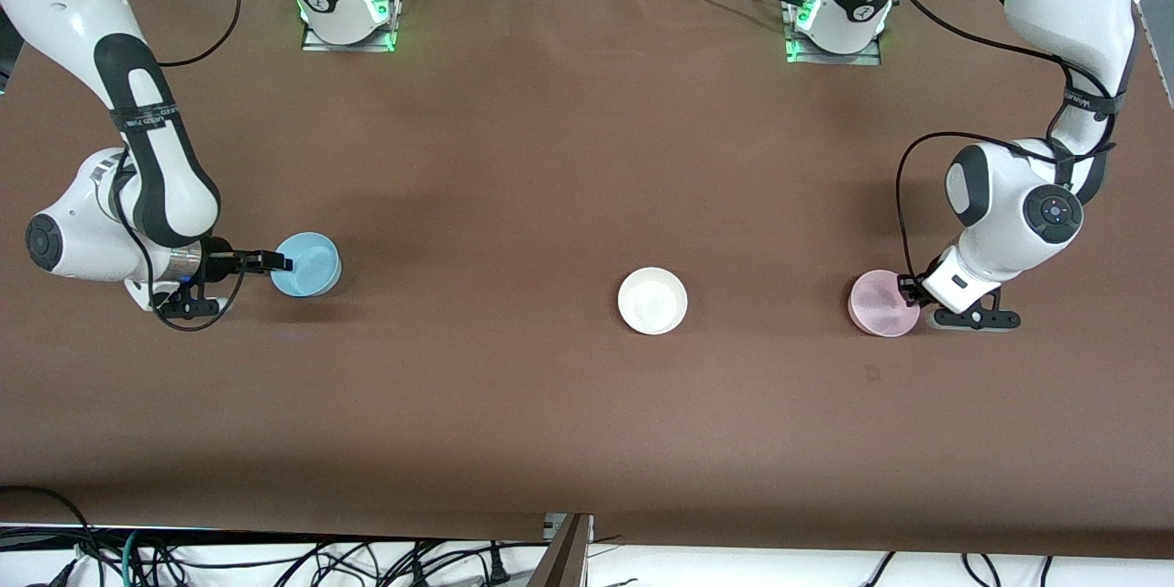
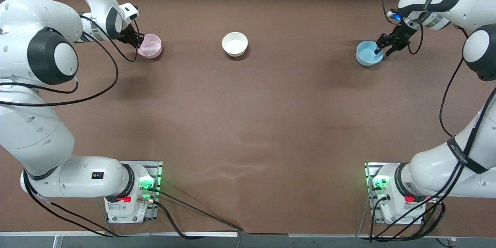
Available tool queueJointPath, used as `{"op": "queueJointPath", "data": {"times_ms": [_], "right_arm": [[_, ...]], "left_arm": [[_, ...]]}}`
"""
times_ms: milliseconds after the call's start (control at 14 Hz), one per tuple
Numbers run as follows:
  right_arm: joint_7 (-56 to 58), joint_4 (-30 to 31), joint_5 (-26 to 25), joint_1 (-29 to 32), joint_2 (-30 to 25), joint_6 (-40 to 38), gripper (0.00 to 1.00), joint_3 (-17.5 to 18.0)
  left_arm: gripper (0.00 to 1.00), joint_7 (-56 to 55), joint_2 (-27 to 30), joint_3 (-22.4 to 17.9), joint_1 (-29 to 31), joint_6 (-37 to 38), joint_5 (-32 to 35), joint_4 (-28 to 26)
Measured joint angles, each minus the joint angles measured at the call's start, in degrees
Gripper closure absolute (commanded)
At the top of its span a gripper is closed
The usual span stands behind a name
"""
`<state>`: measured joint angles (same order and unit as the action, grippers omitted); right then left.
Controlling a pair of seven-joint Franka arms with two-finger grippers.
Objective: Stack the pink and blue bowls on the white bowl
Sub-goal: 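Carry the pink bowl over the white bowl while the right gripper lifts blue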
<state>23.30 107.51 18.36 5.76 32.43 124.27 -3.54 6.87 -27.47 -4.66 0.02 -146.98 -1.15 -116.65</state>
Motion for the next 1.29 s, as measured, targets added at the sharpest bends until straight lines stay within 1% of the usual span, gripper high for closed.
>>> {"op": "queueJointPath", "data": {"times_ms": [286,714,929,1000,1071,1286], "right_arm": [[0.09,0.06,0.47,0.00,0.00,0.00,0.42,0.14],[0.09,0.06,0.65,0.00,-0.09,-0.57,0.43,0.48],[0.09,0.02,0.67,0.00,-0.47,-1.27,0.43,0.48],[0.09,0.01,0.68,0.00,-0.60,-1.63,0.45,0.48],[0.09,-0.01,0.70,0.00,-0.68,-1.84,0.61,0.48],[0.13,-0.04,0.71,0.00,-0.73,-1.95,0.74,0.48]], "left_arm": [[1.00,0.02,0.62,0.18,-0.01,0.58,0.00,0.01],[1.00,0.03,1.04,0.73,-0.01,0.76,0.00,0.02],[1.00,-1.55,3.35,2.38,0.00,4.36,-1.10,0.20],[1.00,-2.92,4.58,3.59,-0.02,5.72,-2.44,0.24],[1.00,-5.04,5.78,4.98,-0.05,6.98,-3.26,0.27],[1.00,-14.09,8.04,9.63,-0.23,8.59,-3.58,0.27]]}}
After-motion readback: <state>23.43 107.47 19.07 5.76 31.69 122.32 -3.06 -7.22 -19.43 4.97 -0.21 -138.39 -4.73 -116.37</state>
